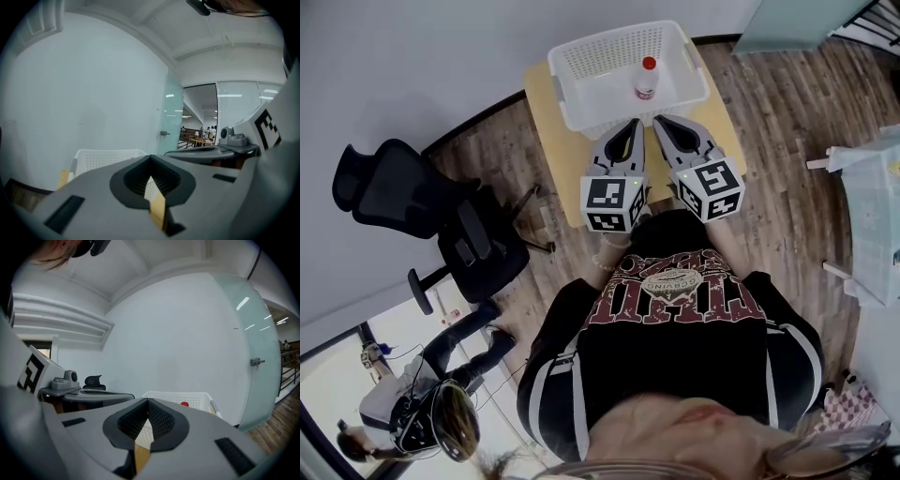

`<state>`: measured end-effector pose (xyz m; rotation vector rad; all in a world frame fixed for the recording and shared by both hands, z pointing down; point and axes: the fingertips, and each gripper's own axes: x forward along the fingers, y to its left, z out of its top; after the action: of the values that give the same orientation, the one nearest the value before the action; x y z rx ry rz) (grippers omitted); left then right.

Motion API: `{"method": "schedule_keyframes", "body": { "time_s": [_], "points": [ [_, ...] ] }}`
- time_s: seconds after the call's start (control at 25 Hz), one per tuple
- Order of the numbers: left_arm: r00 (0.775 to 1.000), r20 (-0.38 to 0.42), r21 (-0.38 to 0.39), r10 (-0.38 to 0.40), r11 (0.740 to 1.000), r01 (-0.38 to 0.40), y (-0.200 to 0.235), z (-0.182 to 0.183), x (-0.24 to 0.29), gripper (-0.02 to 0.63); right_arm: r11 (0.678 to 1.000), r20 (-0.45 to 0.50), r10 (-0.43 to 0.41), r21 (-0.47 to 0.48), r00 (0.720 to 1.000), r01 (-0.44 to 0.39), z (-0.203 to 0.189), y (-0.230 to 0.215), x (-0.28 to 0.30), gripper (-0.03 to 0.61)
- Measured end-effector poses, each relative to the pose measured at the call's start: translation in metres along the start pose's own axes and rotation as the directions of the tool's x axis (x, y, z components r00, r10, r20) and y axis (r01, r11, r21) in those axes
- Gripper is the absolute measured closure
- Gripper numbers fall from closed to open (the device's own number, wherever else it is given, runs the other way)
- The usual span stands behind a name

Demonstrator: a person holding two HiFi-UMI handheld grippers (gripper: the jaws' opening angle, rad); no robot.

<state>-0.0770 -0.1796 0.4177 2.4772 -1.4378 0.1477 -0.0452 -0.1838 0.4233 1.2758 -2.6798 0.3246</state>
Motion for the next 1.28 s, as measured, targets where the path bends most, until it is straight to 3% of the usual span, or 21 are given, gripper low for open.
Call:
{"method": "schedule_keyframes", "body": {
  "time_s": [0.48,1.28],
  "points": [
    [0.999,-0.017,0.002,0.041,0.999,-0.041,0.000,-0.005,0.002,0.566,0.999,0.002,0.037,0.011,0.999,-0.037,-0.001,-0.007,0.002,0.561],
    [0.989,-0.016,-0.035,0.146,0.989,-0.146,-0.008,0.011,0.047,0.566,0.990,-0.050,0.141,-0.020,0.989,-0.142,0.012,-0.054,0.017,0.561]
  ]
}}
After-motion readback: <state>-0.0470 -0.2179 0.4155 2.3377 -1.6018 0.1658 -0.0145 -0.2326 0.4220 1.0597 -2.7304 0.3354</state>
